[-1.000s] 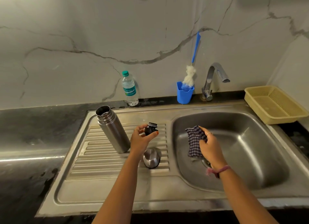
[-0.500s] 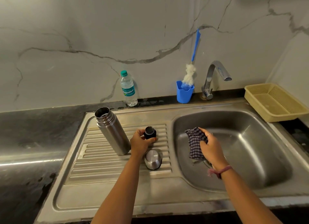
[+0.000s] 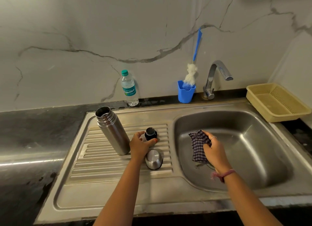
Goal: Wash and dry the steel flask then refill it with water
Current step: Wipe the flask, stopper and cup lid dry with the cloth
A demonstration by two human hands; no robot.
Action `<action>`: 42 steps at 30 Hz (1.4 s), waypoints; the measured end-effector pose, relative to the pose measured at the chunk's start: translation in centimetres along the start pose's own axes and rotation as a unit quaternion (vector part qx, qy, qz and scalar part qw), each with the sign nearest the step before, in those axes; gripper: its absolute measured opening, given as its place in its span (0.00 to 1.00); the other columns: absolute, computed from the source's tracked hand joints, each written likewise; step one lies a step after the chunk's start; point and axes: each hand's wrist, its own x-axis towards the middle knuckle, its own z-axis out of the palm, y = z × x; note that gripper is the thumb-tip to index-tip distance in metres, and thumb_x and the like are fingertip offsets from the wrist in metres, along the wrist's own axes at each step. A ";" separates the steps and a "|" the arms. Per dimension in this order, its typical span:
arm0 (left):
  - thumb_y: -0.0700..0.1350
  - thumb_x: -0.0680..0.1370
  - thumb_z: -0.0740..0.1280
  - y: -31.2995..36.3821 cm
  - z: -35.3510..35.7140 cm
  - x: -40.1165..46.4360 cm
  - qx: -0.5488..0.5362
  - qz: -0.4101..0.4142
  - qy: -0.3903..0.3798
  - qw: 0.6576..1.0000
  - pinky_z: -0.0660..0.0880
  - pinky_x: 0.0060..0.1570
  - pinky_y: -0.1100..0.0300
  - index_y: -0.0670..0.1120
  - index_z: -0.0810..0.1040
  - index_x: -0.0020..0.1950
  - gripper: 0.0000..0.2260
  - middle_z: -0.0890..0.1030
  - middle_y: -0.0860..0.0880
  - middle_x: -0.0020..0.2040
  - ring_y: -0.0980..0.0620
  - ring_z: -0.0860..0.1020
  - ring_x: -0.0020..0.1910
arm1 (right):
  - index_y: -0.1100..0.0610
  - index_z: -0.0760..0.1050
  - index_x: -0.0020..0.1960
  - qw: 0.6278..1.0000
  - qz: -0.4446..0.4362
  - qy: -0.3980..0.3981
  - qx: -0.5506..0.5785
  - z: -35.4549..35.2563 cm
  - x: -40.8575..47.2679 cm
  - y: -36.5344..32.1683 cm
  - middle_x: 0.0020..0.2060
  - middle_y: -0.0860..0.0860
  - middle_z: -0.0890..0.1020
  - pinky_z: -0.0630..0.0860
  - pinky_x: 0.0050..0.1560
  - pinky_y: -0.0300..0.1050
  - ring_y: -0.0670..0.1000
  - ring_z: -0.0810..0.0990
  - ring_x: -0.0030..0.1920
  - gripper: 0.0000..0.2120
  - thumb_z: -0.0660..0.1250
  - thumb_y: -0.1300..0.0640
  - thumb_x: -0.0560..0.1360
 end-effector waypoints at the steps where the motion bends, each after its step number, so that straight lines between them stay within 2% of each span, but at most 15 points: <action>1: 0.45 0.68 0.81 0.1 -0.2 -0.4 -0.003 0.001 0.001 1.000 0.74 0.57 0.58 0.42 0.74 0.66 0.29 0.78 0.49 0.57 0.52 0.75 0.57 | 0.55 0.68 0.71 1.000 0.001 0.000 -0.001 0.0 -0.1 0.0 0.62 0.57 0.76 0.79 0.53 0.50 0.55 0.77 0.56 0.24 0.56 0.70 0.77; 5: 0.49 0.70 0.80 0.1 -0.6 -2.3 -0.016 0.014 0.002 1.000 0.75 0.58 0.57 0.43 0.74 0.67 0.30 0.78 0.50 0.63 0.51 0.76 0.59 | 0.55 0.68 0.71 1.000 0.004 -0.002 -0.002 0.0 -0.3 0.1 0.62 0.57 0.76 0.80 0.54 0.54 0.57 0.77 0.57 0.24 0.56 0.69 0.77; 9: 0.53 0.71 0.77 -0.3 -0.6 -4.6 0.014 0.044 -0.017 0.999 0.71 0.55 0.61 0.47 0.73 0.65 0.27 0.76 0.51 0.63 0.52 0.75 0.61 | 0.54 0.68 0.71 1.000 0.004 -0.004 0.002 0.0 -0.6 0.1 0.62 0.57 0.76 0.80 0.54 0.55 0.57 0.78 0.57 0.24 0.57 0.69 0.77; 11: 0.56 0.71 0.77 -0.6 -0.6 -5.2 0.056 0.056 -0.055 0.995 0.72 0.58 0.60 0.45 0.71 0.70 0.32 0.74 0.50 0.66 0.51 0.74 0.63 | 0.54 0.68 0.71 1.000 0.006 -0.007 0.007 -0.1 -0.8 0.2 0.63 0.57 0.76 0.80 0.53 0.54 0.57 0.77 0.58 0.24 0.57 0.69 0.78; 14: 0.61 0.67 0.79 -0.8 -1.0 -5.7 0.157 0.066 -0.111 0.979 0.69 0.69 0.53 0.44 0.65 0.75 0.44 0.70 0.48 0.71 0.49 0.70 0.69 | 0.54 0.67 0.71 1.000 0.008 -0.012 0.007 -0.1 -1.0 0.3 0.63 0.57 0.76 0.80 0.51 0.51 0.57 0.77 0.59 0.23 0.57 0.68 0.78; 16: 0.60 0.65 0.80 -0.8 -1.2 -5.9 0.222 0.079 -0.134 0.962 0.66 0.72 0.51 0.45 0.64 0.77 0.47 0.68 0.47 0.72 0.48 0.67 0.72 | 0.54 0.67 0.72 1.000 0.009 -0.011 0.004 -0.2 -1.2 0.4 0.63 0.57 0.76 0.80 0.51 0.50 0.57 0.77 0.59 0.23 0.57 0.67 0.78; 20: 0.50 0.68 0.80 -0.9 -1.1 -6.2 0.271 0.105 -0.144 0.946 0.65 0.66 0.60 0.47 0.67 0.75 0.39 0.69 0.46 0.70 0.47 0.69 0.69 | 0.54 0.68 0.71 1.000 0.006 -0.005 0.010 -0.4 -1.6 0.8 0.63 0.56 0.76 0.80 0.51 0.48 0.56 0.77 0.58 0.23 0.57 0.68 0.78; 25: 0.48 0.69 0.79 -0.3 -0.5 -6.5 0.273 0.122 -0.138 0.944 0.65 0.57 0.66 0.46 0.69 0.73 0.36 0.73 0.46 0.66 0.47 0.73 0.65 | 0.54 0.70 0.70 1.000 0.007 0.000 0.027 -1.1 -1.7 1.0 0.62 0.55 0.77 0.77 0.49 0.42 0.51 0.77 0.55 0.24 0.58 0.69 0.77; 30: 0.49 0.68 0.80 1.5 1.9 -7.2 0.258 0.158 -0.151 0.941 0.63 0.54 0.71 0.47 0.71 0.73 0.36 0.72 0.49 0.64 0.50 0.74 0.62 | 0.50 0.71 0.69 0.999 0.010 0.011 0.044 -2.5 -1.7 1.5 0.59 0.53 0.80 0.81 0.52 0.52 0.52 0.80 0.54 0.23 0.61 0.65 0.76; 33: 0.49 0.69 0.79 3.0 3.7 -8.0 0.228 0.161 -0.163 0.946 0.61 0.54 0.74 0.46 0.70 0.74 0.36 0.68 0.51 0.61 0.55 0.71 0.58 | 0.51 0.70 0.70 0.997 0.025 0.025 0.076 -3.4 -1.5 1.6 0.58 0.52 0.80 0.82 0.50 0.52 0.52 0.81 0.52 0.23 0.62 0.64 0.77; 35: 0.49 0.70 0.78 3.9 5.1 -8.5 0.223 0.170 -0.159 0.947 0.60 0.55 0.75 0.46 0.69 0.75 0.36 0.68 0.50 0.63 0.54 0.71 0.60 | 0.52 0.70 0.70 0.993 0.038 0.033 0.108 -4.1 -1.2 1.7 0.56 0.52 0.81 0.82 0.48 0.49 0.51 0.81 0.50 0.23 0.62 0.65 0.77; 39: 0.48 0.70 0.78 5.8 7.5 -9.0 0.219 0.179 -0.150 0.947 0.62 0.58 0.72 0.47 0.66 0.76 0.38 0.71 0.48 0.69 0.52 0.71 0.66 | 0.52 0.71 0.69 0.986 0.052 0.032 0.154 -5.4 -0.7 1.7 0.51 0.52 0.82 0.82 0.43 0.46 0.50 0.82 0.46 0.21 0.62 0.64 0.77; 42: 0.48 0.68 0.80 7.0 9.3 -9.2 0.202 0.176 -0.156 0.951 0.68 0.61 0.67 0.47 0.68 0.75 0.38 0.74 0.50 0.68 0.53 0.73 0.66 | 0.51 0.72 0.68 0.982 0.059 0.024 0.175 -6.6 -0.2 1.8 0.51 0.52 0.82 0.82 0.41 0.45 0.51 0.83 0.46 0.21 0.62 0.64 0.77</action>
